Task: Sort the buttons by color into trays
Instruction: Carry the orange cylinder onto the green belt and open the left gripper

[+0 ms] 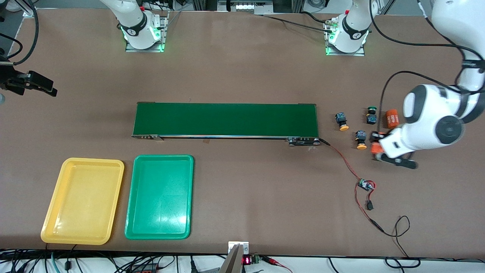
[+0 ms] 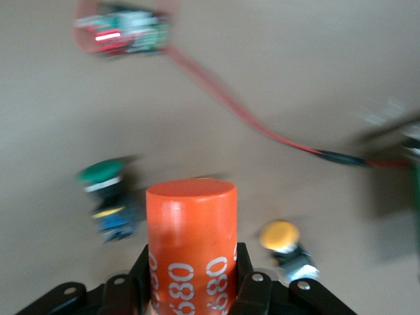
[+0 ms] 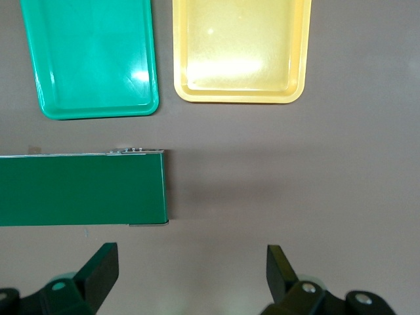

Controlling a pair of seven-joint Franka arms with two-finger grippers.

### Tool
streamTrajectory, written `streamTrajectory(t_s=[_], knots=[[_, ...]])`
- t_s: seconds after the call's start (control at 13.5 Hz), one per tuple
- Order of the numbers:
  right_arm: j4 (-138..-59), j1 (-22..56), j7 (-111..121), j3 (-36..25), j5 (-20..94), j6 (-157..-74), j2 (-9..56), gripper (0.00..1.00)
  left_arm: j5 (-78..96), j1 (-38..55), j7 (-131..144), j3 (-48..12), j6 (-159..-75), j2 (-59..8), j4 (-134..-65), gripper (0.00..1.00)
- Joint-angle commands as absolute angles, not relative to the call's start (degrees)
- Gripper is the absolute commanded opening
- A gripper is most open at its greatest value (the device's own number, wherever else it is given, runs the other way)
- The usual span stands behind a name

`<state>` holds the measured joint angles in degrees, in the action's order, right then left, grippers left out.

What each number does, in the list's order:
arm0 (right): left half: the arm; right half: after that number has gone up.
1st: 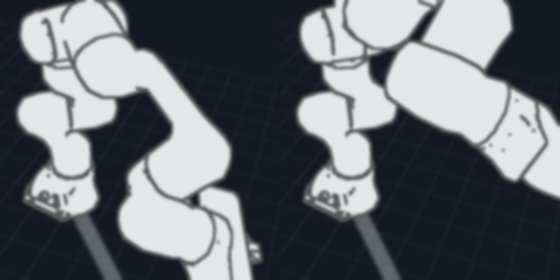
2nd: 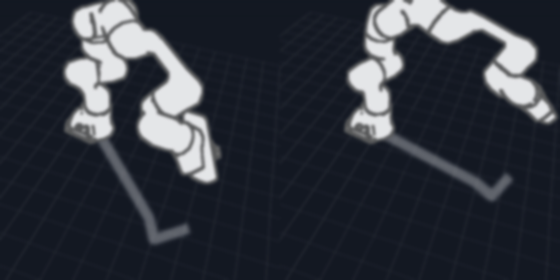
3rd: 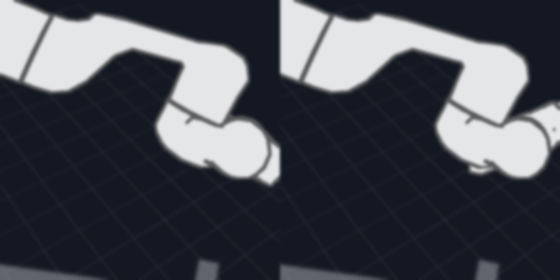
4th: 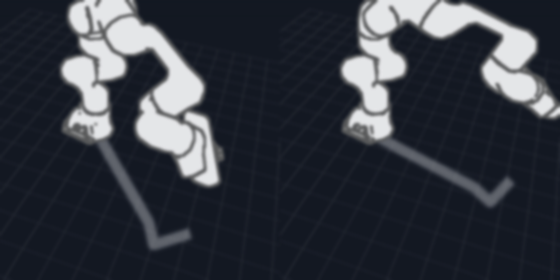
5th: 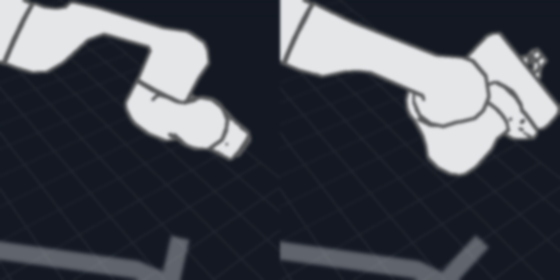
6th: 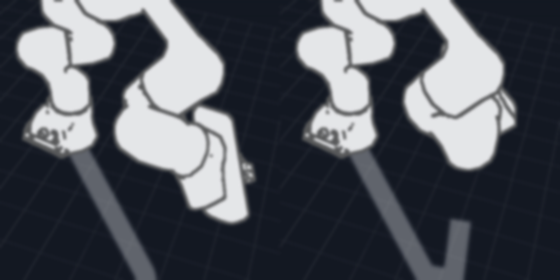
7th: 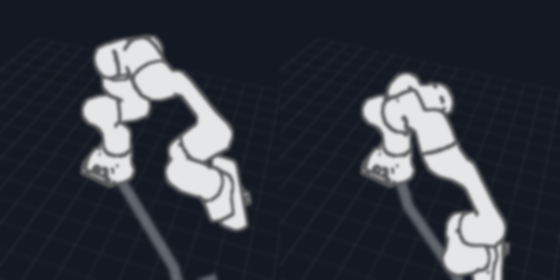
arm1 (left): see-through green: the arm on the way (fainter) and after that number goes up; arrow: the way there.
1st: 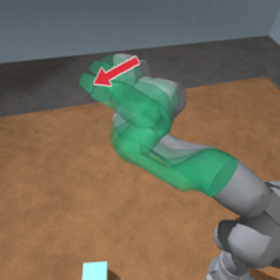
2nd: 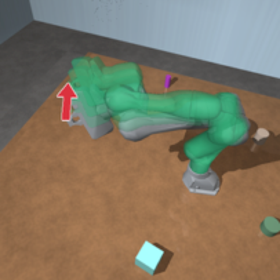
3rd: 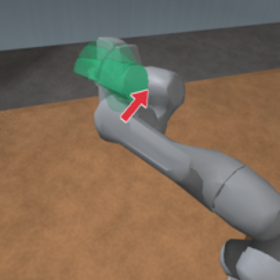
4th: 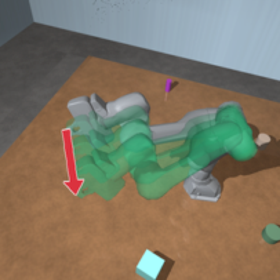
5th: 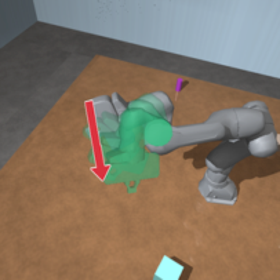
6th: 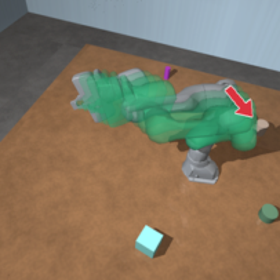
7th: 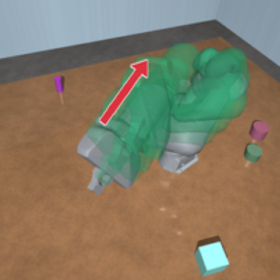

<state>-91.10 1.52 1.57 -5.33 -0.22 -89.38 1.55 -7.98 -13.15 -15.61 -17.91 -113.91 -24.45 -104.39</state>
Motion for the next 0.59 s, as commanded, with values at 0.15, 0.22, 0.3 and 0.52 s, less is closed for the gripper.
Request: streamTrajectory(t_s=[0.15,0.22,0.3,0.52], knots=[[-92.20,0.88,2.02,-5.01,-0.88,-89.38,0.35,1.00,-8.61,-12.74,-38.46,-26.70,-113.55,-26.81,-103.88,0.24],[-92.20,0.88,2.02,-5.01,-0.88,-89.65,0.44,1.00,-8.70,-12.74,-41.54,-29.33,-113.55,-26.81,-104.06,0.24],[-92.20,0.70,1.93,-5.01,-0.88,-89.74,0.44,1.00,-8.70,-12.05,-45.40,-31.27,-113.64,-27.15,-104.41,0.24],[-92.20,0.35,2.02,-5.01,-0.88,-89.74,0.53,1.00,-8.70,-6.70,-49.39,-32.61,-113.82,-27.16,-105.38,0.25]])
